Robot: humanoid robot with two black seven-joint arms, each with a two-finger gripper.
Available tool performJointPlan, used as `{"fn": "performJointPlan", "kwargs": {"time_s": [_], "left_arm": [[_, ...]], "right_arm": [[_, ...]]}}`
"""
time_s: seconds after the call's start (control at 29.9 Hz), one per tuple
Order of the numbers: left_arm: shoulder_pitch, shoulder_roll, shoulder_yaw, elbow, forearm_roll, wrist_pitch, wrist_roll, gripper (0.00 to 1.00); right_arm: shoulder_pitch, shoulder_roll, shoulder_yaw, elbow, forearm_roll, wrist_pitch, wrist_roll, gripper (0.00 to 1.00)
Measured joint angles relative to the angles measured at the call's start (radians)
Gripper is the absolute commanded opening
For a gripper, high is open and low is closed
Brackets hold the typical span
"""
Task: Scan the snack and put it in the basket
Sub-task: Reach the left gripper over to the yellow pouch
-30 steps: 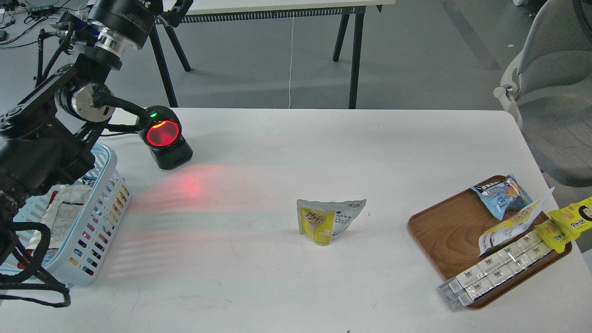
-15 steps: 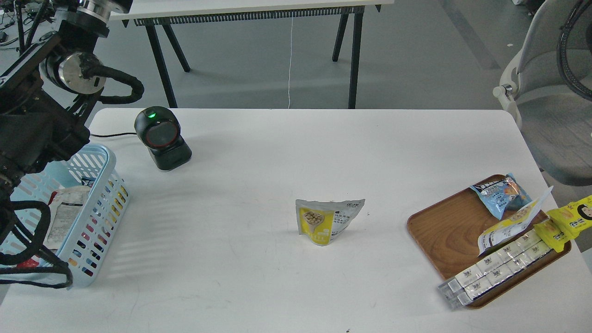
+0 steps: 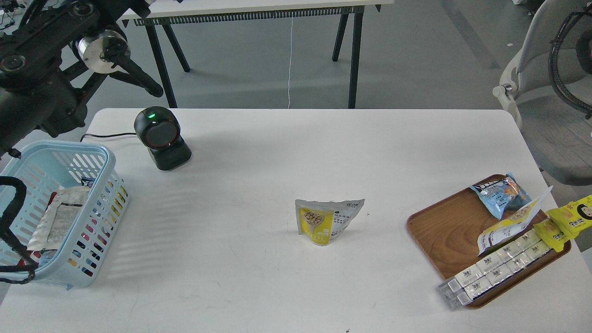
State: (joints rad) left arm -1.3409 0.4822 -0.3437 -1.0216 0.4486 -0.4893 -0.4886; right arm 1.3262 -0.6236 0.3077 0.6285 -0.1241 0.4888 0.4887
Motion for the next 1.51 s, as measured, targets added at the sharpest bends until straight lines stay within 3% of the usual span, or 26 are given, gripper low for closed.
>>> {"fn": "performJointPlan", "kwargs": {"time_s": [0.17, 0.4, 0.84, 1.14, 1.51], "left_arm": [[-0.166, 0.033, 0.208, -0.077, 0.003, 0.0, 0.0, 1.0], [-0.395, 0.042, 0.553, -0.086, 0.007, 0.001, 0.0, 1.0], [-0.607, 0.028, 0.783, -0.257, 0.26, 0.002, 0.0, 0.98], [-0.622, 0.007, 0.983, -0.336, 0.37, 0.259, 0.0, 0.97], [-0.624, -0.01, 1.026, -0.476, 0.371, 0.367, 0.0, 0.99]], "right_arm": [[-0.004, -0.006, -0.004, -0.001, -0.001, 0.0, 0.0, 0.97], [-0.012, -0.016, -0.004, -0.008, -0.003, 0.0, 0.0, 0.97], [-0.049, -0.017, 0.016, -0.005, 0.013, 0.0, 0.0, 0.98], [-0.206, -0.005, 0.15, 0.007, 0.109, 0.0, 0.0, 0.98], [-0.322, -0.006, 0.236, -0.005, 0.114, 0.0, 0.0, 0.98]]}}
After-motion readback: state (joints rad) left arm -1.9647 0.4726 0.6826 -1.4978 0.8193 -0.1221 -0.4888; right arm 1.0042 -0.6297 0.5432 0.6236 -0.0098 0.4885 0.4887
